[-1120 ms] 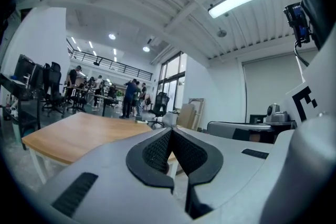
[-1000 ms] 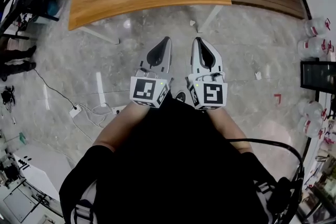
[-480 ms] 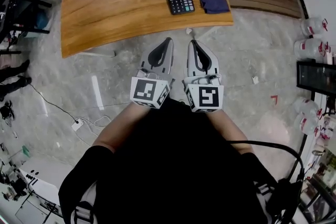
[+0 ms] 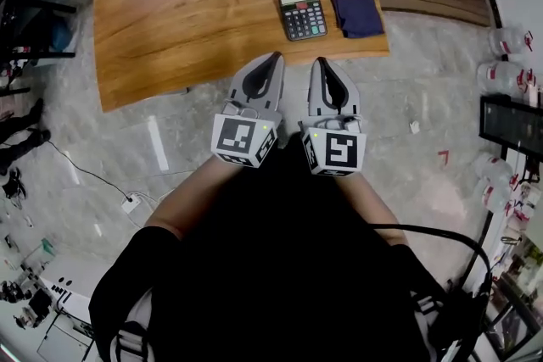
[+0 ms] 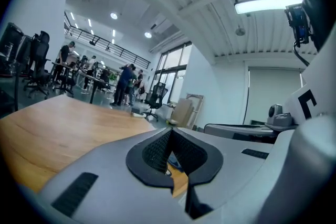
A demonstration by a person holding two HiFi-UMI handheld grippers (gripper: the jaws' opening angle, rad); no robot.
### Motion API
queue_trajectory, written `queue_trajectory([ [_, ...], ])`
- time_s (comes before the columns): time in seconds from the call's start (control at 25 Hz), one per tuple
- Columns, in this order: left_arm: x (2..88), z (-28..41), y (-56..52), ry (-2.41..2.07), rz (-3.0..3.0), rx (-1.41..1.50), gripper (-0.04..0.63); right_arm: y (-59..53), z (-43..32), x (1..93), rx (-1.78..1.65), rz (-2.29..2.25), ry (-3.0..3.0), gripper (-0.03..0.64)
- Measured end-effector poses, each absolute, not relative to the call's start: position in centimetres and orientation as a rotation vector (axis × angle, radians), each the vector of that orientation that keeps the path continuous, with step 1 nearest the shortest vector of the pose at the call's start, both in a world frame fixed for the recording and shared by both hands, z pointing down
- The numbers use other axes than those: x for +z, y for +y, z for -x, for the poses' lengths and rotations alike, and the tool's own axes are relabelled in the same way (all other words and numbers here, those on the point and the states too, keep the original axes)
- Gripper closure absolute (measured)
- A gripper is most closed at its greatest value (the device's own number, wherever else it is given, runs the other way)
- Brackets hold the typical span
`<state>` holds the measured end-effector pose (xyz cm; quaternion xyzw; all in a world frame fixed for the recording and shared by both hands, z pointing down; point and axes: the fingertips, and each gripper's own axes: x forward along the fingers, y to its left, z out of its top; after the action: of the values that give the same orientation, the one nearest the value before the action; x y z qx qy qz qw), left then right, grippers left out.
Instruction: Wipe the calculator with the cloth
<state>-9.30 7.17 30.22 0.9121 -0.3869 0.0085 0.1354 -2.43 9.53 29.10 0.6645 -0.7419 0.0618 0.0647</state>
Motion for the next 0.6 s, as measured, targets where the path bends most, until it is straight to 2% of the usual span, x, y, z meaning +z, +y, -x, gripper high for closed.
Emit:
queue_trajectory([
  [0.6,33.1,3.5,-0.2,-1.23,-2.565,0.123,0.588,1.0,-3.9,31.6,0.263,-1.91,-2.336,0.601],
])
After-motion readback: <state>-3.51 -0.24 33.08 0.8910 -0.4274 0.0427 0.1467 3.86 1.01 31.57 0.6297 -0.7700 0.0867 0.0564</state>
